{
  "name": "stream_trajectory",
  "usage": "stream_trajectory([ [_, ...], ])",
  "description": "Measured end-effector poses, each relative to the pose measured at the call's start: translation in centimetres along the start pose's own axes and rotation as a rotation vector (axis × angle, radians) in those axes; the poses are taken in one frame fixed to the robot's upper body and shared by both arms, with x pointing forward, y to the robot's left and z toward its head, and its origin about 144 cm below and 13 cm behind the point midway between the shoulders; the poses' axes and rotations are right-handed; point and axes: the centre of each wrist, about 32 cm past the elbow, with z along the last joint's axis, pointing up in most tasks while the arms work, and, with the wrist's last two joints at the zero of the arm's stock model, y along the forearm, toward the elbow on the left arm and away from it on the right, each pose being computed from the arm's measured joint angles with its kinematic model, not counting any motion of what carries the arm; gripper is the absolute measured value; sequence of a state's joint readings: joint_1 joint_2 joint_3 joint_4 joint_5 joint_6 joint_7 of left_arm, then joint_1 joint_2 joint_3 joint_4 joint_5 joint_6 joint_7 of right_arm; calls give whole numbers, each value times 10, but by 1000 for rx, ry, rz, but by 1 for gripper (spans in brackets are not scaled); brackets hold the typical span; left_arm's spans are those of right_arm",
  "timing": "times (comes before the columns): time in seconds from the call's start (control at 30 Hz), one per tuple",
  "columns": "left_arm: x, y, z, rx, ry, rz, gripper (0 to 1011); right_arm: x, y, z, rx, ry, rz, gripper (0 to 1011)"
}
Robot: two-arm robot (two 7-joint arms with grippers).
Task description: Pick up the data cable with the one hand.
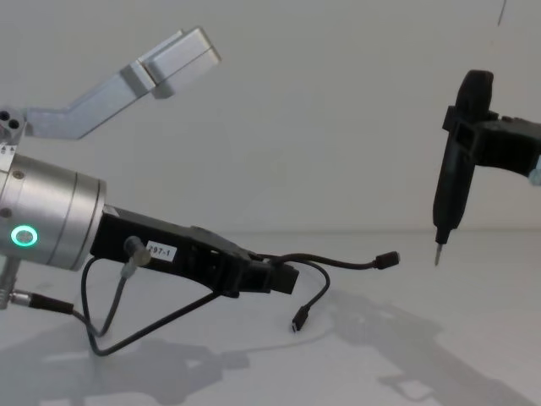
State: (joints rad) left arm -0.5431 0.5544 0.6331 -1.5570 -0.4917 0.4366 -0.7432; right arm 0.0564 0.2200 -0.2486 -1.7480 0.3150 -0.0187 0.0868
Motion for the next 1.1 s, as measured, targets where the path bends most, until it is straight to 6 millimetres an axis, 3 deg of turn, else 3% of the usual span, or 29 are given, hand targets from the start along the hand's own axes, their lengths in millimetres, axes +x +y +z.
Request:
stream_trajectory([
  [1.1, -1, 1, 0, 1, 0, 0, 34, -14, 21, -10, -4, 15, 11, 279],
])
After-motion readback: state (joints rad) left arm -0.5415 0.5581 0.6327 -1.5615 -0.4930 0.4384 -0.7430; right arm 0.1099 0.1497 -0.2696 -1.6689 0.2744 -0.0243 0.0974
